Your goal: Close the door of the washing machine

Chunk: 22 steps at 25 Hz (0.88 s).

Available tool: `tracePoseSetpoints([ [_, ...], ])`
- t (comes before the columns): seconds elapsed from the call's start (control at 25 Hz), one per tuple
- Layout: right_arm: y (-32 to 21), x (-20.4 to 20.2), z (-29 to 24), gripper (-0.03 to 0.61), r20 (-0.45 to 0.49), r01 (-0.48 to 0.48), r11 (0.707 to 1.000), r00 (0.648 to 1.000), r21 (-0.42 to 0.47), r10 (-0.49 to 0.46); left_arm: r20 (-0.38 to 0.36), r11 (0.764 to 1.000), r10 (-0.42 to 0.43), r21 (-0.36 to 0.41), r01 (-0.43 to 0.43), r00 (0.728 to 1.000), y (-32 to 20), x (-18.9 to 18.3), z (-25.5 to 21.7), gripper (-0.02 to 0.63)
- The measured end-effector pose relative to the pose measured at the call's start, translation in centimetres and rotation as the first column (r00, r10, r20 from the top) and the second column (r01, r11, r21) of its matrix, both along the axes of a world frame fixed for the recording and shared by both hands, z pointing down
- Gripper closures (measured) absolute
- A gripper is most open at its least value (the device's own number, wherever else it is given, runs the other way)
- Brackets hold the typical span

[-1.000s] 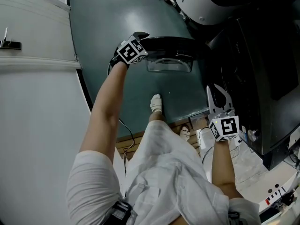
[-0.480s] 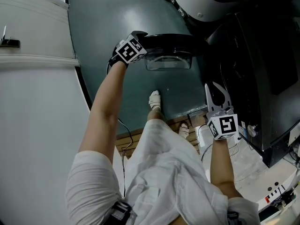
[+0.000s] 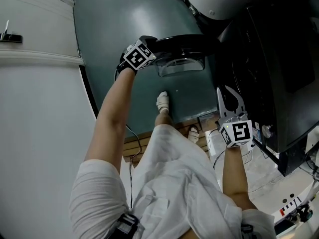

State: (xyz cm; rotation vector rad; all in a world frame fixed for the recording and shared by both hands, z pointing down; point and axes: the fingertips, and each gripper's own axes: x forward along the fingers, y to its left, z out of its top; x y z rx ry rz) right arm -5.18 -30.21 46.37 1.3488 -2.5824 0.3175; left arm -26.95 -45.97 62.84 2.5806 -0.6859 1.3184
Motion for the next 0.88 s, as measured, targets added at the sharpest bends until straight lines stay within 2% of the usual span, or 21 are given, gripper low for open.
tracePoseSetpoints([
  [0.28, 1.5, 0.9, -1.2, 0.544, 0.000, -0.003, 1.000, 1.000, 0.017, 0.003, -0.007, 1.000, -0.019, -0.012, 0.019, 1.000, 3.1, 0.7, 0.0, 0.383],
  [0.52, 3.1, 1.7, -1.8, 0.545, -0.003, 0.007, 1.000, 1.000, 0.028, -0.007, -0.057, 0.997, -0.070, -0.030, 0.068, 0.996, 5.8, 1.8, -0.2, 0.394],
  [0.88, 5.3, 3.5, -3.2, 0.544, 0.002, 0.015, 0.998, 1.000, 0.054, -0.015, -0.091, 0.989, -0.141, -0.045, 0.137, 0.986, 9.5, 3.8, -0.4, 0.400],
])
